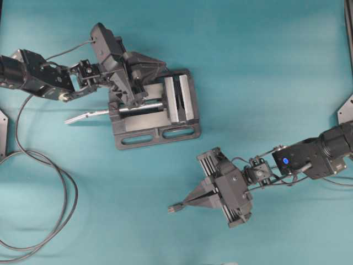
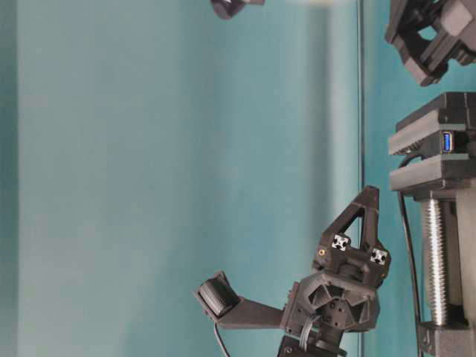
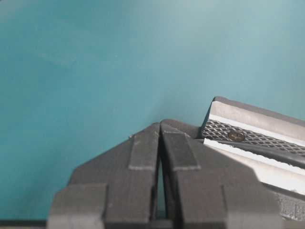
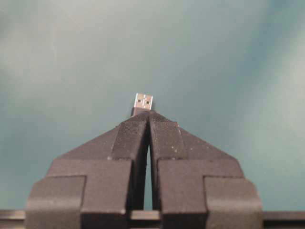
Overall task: Insert the USB cable into the fixed female connector.
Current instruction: 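Retract the left gripper away from the vise to the left edge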
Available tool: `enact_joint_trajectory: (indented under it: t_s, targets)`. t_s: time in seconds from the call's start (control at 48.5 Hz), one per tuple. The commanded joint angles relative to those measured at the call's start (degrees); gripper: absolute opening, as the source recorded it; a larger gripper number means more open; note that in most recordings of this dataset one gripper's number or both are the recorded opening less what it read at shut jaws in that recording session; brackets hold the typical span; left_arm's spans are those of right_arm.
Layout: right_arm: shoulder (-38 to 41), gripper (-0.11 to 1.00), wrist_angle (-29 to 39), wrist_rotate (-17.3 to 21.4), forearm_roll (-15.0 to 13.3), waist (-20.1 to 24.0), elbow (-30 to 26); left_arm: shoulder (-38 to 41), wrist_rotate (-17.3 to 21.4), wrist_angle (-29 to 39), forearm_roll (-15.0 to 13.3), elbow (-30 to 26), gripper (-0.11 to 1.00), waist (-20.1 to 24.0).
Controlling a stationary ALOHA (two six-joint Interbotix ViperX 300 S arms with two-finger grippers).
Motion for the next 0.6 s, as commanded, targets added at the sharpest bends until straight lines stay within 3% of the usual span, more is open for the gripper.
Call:
enact_joint_trajectory:
  t_s: [0.0, 0.268, 0.433, 0.516, 0.578]
  targets:
    - [-0.4, 0.0, -0.4, 0.1, 0.0, 0.2, -1.1, -2.6, 0.3, 1.5, 1.1, -0.6, 0.01, -0.9]
    - [-0.4, 0.0, -0.5, 0.4, 0.0, 0.4, -2.2, -6.6, 0.9, 8.1, 1.5, -0.2, -0.01, -2.6]
    - [-0.4, 0.0, 1.6, 0.6, 0.0, 0.6, -3.3, -13.0, 1.5, 9.2, 2.5, 3.3, -0.01, -4.7]
    - [-0.4, 0.0, 4.4, 1.1, 0.0, 0.6, -3.8, -17.1, 1.5, 9.5, 2.5, 5.9, 0.05, -6.2]
    - [-0.5, 0.0, 6.8, 1.9, 0.0, 0.6, -4.2, -20.3, 1.4, 9.8, 2.5, 7.8, 0.14, -7.4]
